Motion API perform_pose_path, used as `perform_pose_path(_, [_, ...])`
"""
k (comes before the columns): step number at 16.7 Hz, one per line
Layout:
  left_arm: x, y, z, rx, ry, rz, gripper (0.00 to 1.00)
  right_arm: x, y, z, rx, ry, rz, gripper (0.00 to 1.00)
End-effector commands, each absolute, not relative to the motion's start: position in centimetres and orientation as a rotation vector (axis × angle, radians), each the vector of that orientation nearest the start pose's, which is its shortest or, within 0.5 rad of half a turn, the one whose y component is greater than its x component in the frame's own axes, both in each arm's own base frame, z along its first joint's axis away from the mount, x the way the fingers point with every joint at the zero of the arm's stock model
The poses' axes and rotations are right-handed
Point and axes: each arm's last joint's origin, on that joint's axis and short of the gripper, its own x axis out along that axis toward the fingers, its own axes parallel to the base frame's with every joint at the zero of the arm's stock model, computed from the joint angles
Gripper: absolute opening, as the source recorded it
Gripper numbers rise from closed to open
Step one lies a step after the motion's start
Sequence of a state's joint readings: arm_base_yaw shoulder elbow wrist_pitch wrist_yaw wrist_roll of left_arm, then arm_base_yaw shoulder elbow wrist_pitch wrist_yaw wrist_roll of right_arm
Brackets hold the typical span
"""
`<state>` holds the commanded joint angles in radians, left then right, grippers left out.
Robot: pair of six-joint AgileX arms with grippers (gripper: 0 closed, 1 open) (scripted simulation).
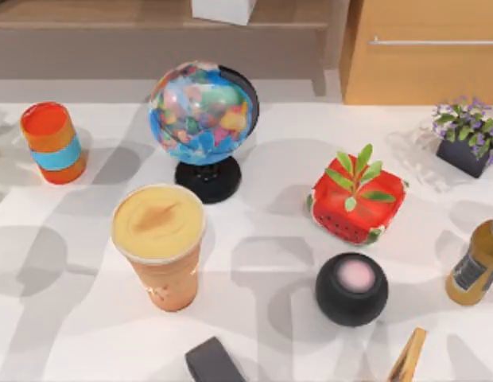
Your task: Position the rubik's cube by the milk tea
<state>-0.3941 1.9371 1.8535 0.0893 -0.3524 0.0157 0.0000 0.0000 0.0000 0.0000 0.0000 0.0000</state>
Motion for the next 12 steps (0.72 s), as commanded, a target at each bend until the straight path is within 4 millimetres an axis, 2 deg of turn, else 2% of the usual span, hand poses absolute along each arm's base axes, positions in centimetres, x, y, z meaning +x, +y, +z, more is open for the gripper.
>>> perform_pose_path(5, [43.72,-16.28,38.61,0.0,0.0,-0.02,0.02,10.57,-0.12,16.0,0.0,0.0,0.0,1.0])
perform_pose_path(12, [43.72,-16.28,38.61,0.0,0.0,-0.02,0.0,10.57,-0.12,16.0,0.0,0.0,0.0,1.0])
